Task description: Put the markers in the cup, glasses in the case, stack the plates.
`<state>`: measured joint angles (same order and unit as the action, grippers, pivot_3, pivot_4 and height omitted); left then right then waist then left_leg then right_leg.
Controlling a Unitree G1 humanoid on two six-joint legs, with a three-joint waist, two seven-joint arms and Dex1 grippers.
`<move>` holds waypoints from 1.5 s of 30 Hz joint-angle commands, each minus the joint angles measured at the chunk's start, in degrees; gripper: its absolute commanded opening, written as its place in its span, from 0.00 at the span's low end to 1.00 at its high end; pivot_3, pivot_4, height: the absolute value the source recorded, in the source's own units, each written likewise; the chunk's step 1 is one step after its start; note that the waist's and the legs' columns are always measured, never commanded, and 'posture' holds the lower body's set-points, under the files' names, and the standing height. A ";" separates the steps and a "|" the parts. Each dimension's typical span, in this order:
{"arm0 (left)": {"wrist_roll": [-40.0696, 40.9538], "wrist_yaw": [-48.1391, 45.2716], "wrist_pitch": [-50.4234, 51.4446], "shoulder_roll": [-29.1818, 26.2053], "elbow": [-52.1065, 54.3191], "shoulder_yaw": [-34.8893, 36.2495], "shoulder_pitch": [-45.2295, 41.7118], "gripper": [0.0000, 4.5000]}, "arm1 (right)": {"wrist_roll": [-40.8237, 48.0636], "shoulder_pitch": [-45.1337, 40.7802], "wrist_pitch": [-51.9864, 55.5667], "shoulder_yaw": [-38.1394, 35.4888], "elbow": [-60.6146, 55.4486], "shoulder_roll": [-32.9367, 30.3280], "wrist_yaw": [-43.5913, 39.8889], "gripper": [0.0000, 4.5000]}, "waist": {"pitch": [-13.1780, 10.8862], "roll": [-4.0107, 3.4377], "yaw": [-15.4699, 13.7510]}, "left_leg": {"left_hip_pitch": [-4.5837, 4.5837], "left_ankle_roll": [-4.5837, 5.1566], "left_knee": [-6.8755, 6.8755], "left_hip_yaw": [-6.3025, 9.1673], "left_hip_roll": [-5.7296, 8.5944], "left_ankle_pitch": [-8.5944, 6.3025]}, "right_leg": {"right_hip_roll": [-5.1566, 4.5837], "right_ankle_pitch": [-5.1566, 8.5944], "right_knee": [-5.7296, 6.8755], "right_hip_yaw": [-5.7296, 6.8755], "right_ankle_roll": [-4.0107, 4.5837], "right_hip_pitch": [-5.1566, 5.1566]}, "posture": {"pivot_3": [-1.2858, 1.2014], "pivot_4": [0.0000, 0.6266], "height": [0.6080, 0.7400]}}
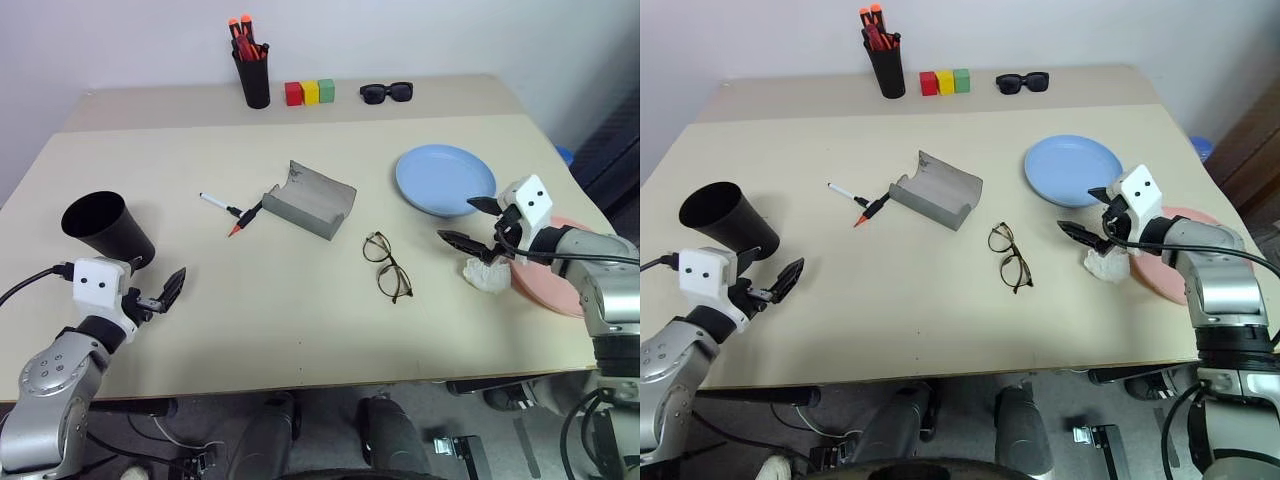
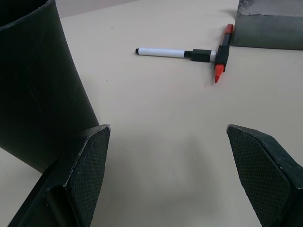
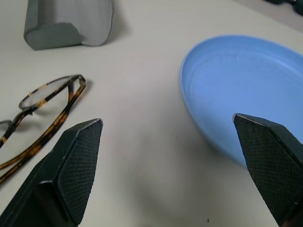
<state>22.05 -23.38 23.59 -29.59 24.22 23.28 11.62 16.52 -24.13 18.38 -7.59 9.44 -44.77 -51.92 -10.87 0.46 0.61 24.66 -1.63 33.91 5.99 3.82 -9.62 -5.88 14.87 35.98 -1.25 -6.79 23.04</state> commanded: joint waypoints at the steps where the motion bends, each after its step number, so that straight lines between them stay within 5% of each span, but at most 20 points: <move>1: 0.07 0.61 0.52 0.14 2.86 -0.21 -0.29 0.90 | 0.33 -0.61 -1.78 -0.73 0.41 0.60 -0.36 1.00 | 0.00 0.00 0.00 | 0.00 0.01 0.00 0.00 0.00 0.01 | 0.00 0.00 0.00 0.00 0.00 0.00 | 0.52 0.24 1.00; 13: 0.03 3.25 4.63 1.15 8.03 -1.57 -1.28 0.90 | -0.97 -3.52 -6.71 0.70 6.53 2.21 -2.15 1.00 | 0.00 0.00 0.03 | 0.00 0.05 0.01 -0.01 0.01 0.03 | 0.02 0.00 0.02 0.00 0.00 0.00 | 0.52 0.24 1.00; 21: -3.17 5.85 7.91 1.66 6.88 -11.00 -10.24 0.90 | -0.89 -5.56 -7.11 2.97 3.29 6.77 -1.45 1.00 | 0.00 0.00 -0.10 | -0.01 0.07 0.10 0.02 0.06 0.05 | 0.05 -0.02 0.07 0.01 -0.03 -0.04 | 0.52 0.24 1.00; 32: -8.13 7.77 10.91 2.97 -5.30 -17.72 -23.86 0.90 | 2.65 0.85 4.30 5.56 -18.65 11.72 4.02 1.00 | 0.00 0.00 -0.04 | -0.02 0.09 0.10 0.10 0.10 0.06 | 0.06 -0.02 0.13 0.03 -0.07 -0.03 | 0.52 0.24 1.00; 45: -10.16 12.41 32.02 8.60 -30.05 -21.64 -53.48 0.96 | 4.36 -0.98 12.29 13.88 -28.16 20.32 9.29 1.00 | -0.03 0.07 0.06 | -0.01 0.07 0.20 0.28 0.33 0.09 | 0.13 -0.27 0.19 0.16 -0.57 -0.10 | 0.52 0.24 1.00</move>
<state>12.80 -10.27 54.66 -20.58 -4.15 2.19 -40.28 19.95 -24.96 30.38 6.44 -15.86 -24.73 -43.19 -10.90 0.54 0.66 24.64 -1.56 34.10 6.27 4.16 -9.53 -5.76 14.59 36.18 -1.09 -7.37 22.95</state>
